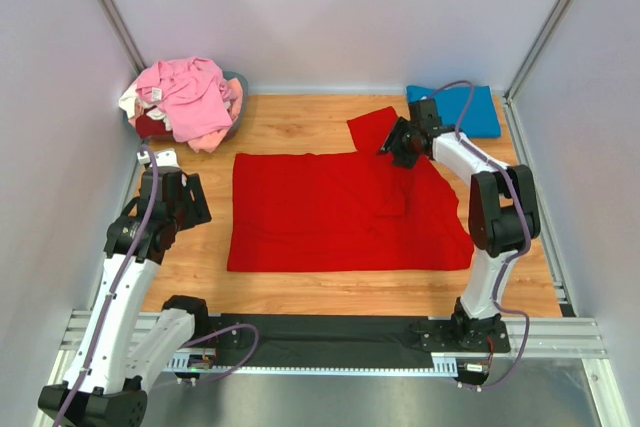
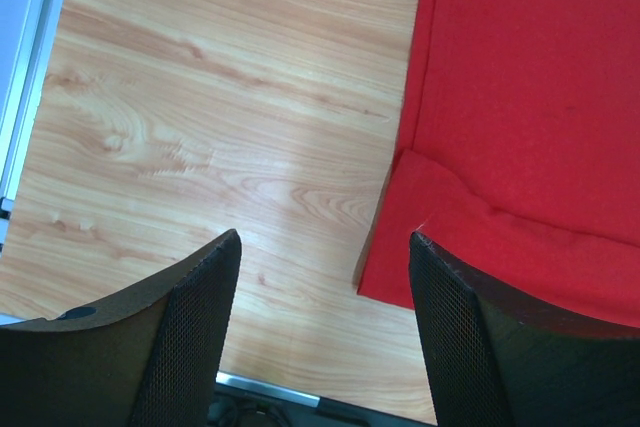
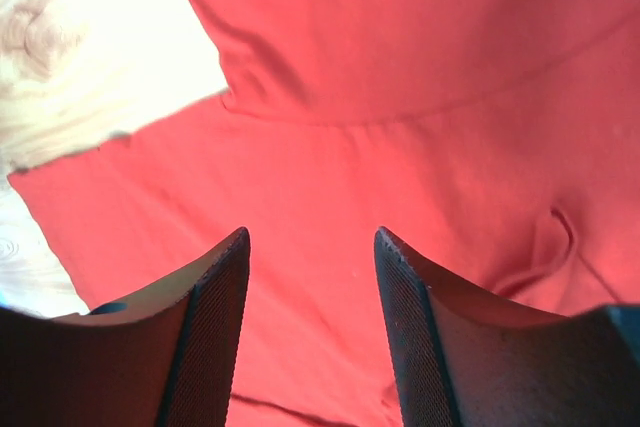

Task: Fold and stack the t-shirts
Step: Fold the tshirt

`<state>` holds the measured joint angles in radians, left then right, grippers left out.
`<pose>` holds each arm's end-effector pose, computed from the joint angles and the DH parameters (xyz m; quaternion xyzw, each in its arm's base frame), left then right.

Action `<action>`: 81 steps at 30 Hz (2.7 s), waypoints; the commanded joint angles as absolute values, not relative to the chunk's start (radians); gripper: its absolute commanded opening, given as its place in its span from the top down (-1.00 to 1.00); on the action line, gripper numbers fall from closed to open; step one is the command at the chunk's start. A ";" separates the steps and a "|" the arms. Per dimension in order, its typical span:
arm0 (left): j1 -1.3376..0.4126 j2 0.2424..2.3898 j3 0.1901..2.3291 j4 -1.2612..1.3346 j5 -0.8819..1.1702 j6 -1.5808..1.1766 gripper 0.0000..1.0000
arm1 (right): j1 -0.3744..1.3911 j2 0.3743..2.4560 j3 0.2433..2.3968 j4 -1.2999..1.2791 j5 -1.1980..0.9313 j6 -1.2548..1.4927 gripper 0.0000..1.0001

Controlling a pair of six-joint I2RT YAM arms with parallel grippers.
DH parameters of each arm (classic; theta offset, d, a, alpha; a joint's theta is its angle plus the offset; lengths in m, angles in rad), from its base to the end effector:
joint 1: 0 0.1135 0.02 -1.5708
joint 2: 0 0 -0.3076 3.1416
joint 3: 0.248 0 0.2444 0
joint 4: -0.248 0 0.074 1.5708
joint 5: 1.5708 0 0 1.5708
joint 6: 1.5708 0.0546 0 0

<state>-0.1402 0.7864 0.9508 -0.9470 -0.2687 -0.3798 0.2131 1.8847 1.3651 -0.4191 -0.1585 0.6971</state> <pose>0.1173 -0.0019 0.3399 -0.1604 0.9023 0.0217 0.3995 0.4145 0.0985 0.2373 0.2032 0.9258 0.2038 0.2452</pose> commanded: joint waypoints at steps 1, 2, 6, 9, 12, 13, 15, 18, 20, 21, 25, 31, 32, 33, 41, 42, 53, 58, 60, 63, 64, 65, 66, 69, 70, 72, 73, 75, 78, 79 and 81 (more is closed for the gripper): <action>-0.133 0.778 0.953 -0.937 -0.279 -0.368 -0.50 | 0.213 1.927 1.477 -0.495 -0.153 0.670 -0.10; -0.133 0.776 0.953 -0.937 -0.278 -0.370 -0.50 | 0.213 1.927 1.494 -0.514 -0.138 0.664 -0.11; -0.133 0.775 0.953 -0.937 -0.276 -0.368 -0.49 | 0.213 1.844 1.473 -0.568 -0.077 0.615 -0.15; -0.133 0.772 0.951 -0.934 -0.272 -0.368 -0.49 | 0.213 1.712 1.321 -0.557 -0.057 0.600 -0.21; -0.133 0.773 0.951 -0.931 -0.264 -0.367 -0.48 | 0.213 1.602 1.148 -0.526 -0.072 0.584 -0.28; -0.132 0.778 0.951 -0.931 -0.262 -0.365 -0.48 | 0.213 1.583 1.090 -0.517 -0.075 0.580 -0.31; -0.133 0.778 0.951 -0.931 -0.259 -0.365 -0.47 | 0.215 1.536 1.039 -0.514 -0.078 0.568 -0.34; -0.132 0.776 0.951 -0.930 -0.256 -0.365 -0.47 | 0.221 1.511 0.976 -0.502 -0.089 0.561 -0.37; -0.133 0.776 0.951 -0.930 -0.256 -0.364 -0.47 | 0.230 1.509 0.953 -0.494 -0.094 0.560 -0.37; -0.132 0.778 0.951 -0.931 -0.256 -0.365 -0.46 | 0.241 1.514 0.950 -0.488 -0.091 0.558 -0.38; -0.132 0.773 0.950 -0.931 -0.256 -0.365 -0.46 | 0.255 1.540 0.943 -0.468 -0.104 0.561 -0.38; -0.133 0.772 0.950 -0.931 -0.259 -0.365 -0.46 | 0.273 1.597 0.969 -0.448 -0.109 0.571 -0.38; -0.133 0.773 0.950 -0.931 -0.259 -0.365 -0.46 | 0.278 1.608 0.973 -0.448 -0.112 0.569 -0.38; -0.132 0.773 0.950 -0.931 -0.259 -0.365 -0.46 | 0.281 1.614 0.977 -0.448 -0.112 0.568 -0.38; -0.133 0.770 0.950 -0.930 -0.258 -0.365 -0.46 | 0.298 1.652 1.008 -0.456 -0.112 0.569 -0.38; -0.132 0.770 0.950 -0.930 -0.258 -0.365 -0.46 | 0.299 1.655 1.015 -0.459 -0.110 0.566 -0.38; -0.132 0.765 0.948 -0.930 -0.259 -0.365 -0.46 | 0.311 1.765 1.189 -0.503 -0.123 0.557 -0.38; -0.132 0.762 0.948 -0.930 -0.261 -0.365 -0.46 | 0.311 1.890 1.400 -0.491 -0.212 0.514 -0.38; -0.133 0.761 0.948 -0.930 -0.258 -0.365 -0.46 | 0.308 1.972 1.507 -0.560 -0.201 0.459 -0.39; -0.133 0.759 0.946 -0.930 -0.258 -0.364 -0.46 | 0.282 2.069 1.737 -0.632 -0.164 0.417 -0.40; -0.132 0.761 0.948 -0.928 -0.258 -0.364 -0.46 | 0.275 2.092 1.829 -0.646 -0.132 0.413 -0.40; -0.132 0.759 0.946 -0.928 -0.255 -0.364 -0.46 | 0.255 2.117 1.880 -0.661 -0.103 0.411 -0.41; -0.132 0.761 0.946 -0.928 -0.255 -0.364 -0.46 | 0.247 2.158 1.920 -0.684 -0.077 0.411 -0.42; -0.133 0.765 0.945 -0.925 -0.250 -0.362 -0.46 | 0.210 2.245 2.051 -0.693 -0.048 0.417 -0.43; -0.132 0.767 0.945 -0.923 -0.247 -0.361 -0.46 | 0.203 2.267 2.083 -0.689 -0.045 0.416 -0.44; -0.133 0.773 0.945 -0.922 -0.241 -0.359 -0.46 | 0.189 2.315 2.179 -0.689 -0.020 0.402 -0.46; -0.132 0.775 0.945 -0.922 -0.238 -0.357 -0.45 | 0.186 2.363 2.215 -0.692 -0.002 0.387 -0.46; -0.132 0.778 0.945 -0.923 -0.235 -0.357 -0.45 | 0.183 2.420 2.337 -0.710 0.033 0.355 -0.46; -0.132 0.779 0.945 -0.922 -0.235 -0.357 -0.45 | 0.184 2.526 2.486 -0.742 0.089 0.334 -0.45; -0.132 0.778 0.945 -0.922 -0.235 -0.357 -0.45 | 0.183 2.549 2.511 -0.742 0.124 0.321 -0.46; -0.133 0.775 0.945 -0.920 -0.235 -0.357 -0.45 | 0.184 2.582 2.520 -0.714 0.158 0.305 -0.46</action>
